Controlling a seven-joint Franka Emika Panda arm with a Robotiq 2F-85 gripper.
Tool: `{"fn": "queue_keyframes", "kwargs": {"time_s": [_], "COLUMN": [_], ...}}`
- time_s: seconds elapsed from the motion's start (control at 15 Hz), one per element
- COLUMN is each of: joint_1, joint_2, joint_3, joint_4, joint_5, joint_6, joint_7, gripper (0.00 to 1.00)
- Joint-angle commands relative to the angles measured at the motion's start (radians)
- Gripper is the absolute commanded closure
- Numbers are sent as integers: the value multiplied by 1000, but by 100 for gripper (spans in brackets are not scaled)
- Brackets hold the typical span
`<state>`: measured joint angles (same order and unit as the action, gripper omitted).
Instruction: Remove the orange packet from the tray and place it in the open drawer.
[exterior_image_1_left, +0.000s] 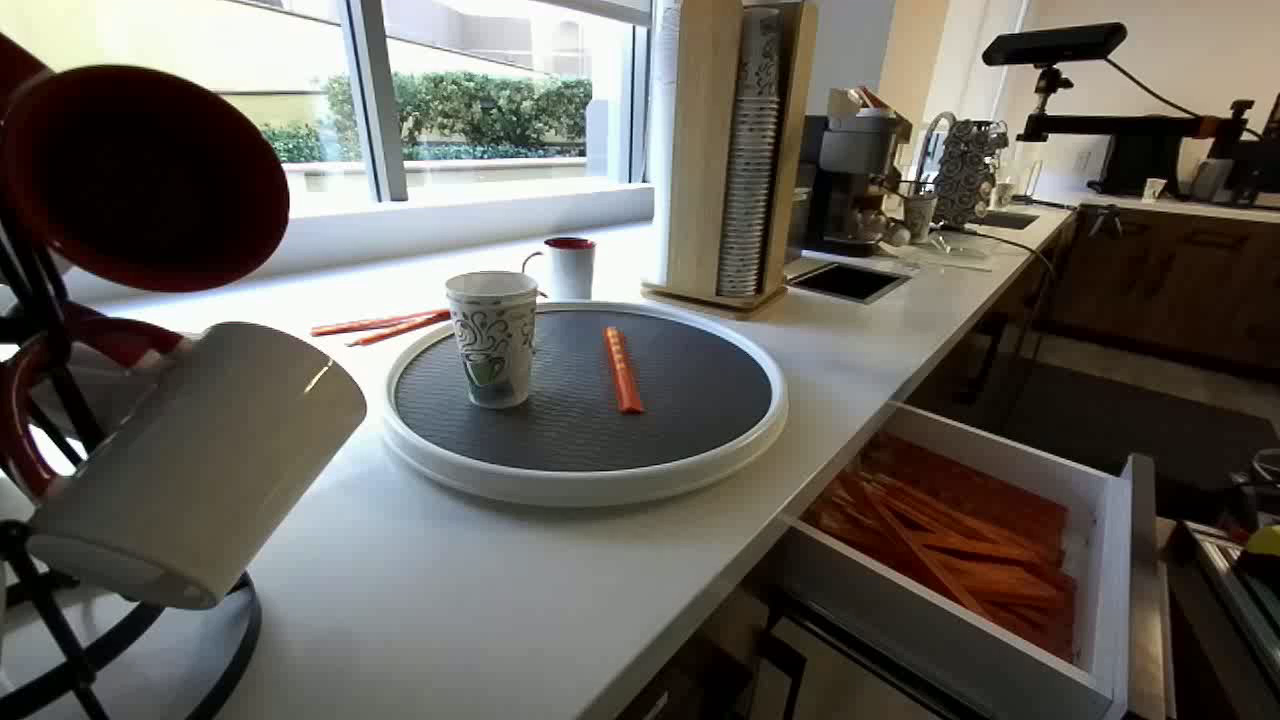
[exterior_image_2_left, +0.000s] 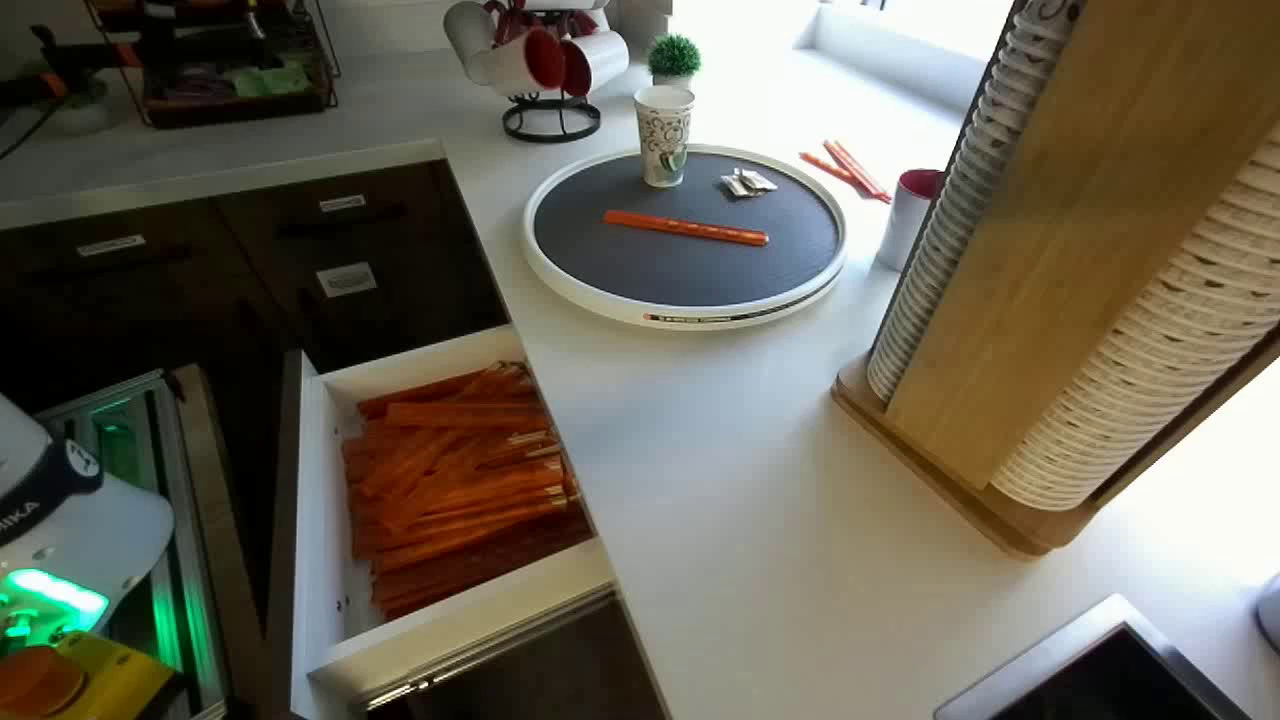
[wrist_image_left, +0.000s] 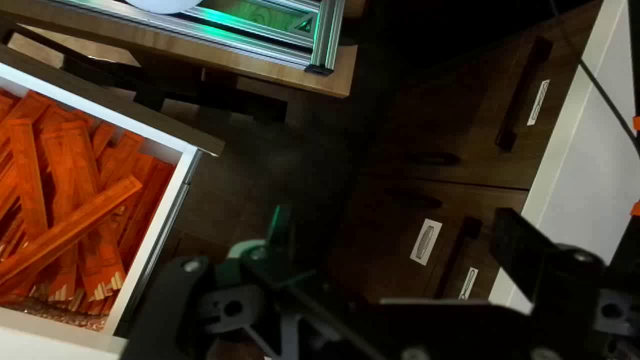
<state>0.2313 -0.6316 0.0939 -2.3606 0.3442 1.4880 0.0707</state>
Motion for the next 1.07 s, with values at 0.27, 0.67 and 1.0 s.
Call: {"fn": "queue_keyframes", "kwargs": {"time_s": [0.27,0.67,1.0], "joint_1": [-33,-165,-255], "joint_2": [-1,122,294], "joint_3": [25,2,-2], "joint_4": [3,51,131], "joint_5": [11,-12,-77], "joint_6": [-8,169,413], "joint_7": [-14,110,213], "gripper": [0,0,0]}}
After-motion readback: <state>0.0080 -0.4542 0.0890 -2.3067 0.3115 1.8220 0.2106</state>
